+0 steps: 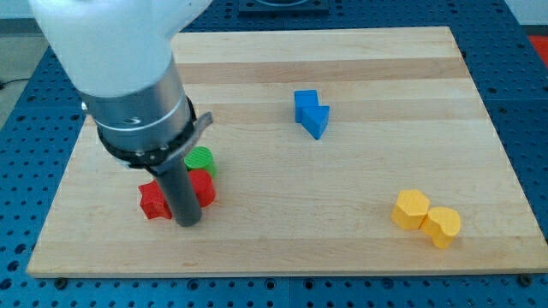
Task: Place your arm to the left of the blue cube
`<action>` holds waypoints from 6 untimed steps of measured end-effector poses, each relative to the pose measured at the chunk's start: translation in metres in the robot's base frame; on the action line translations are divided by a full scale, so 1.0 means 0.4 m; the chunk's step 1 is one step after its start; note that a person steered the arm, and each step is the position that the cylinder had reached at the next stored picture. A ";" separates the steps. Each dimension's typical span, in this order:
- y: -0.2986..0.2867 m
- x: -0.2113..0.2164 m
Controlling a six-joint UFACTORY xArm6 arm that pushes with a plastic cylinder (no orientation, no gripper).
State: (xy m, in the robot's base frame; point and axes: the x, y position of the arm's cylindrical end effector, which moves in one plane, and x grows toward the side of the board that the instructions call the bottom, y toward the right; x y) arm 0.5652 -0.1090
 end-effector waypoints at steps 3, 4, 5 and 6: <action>0.204 -0.164; 0.149 -0.175; 0.186 -0.247; 0.185 -0.259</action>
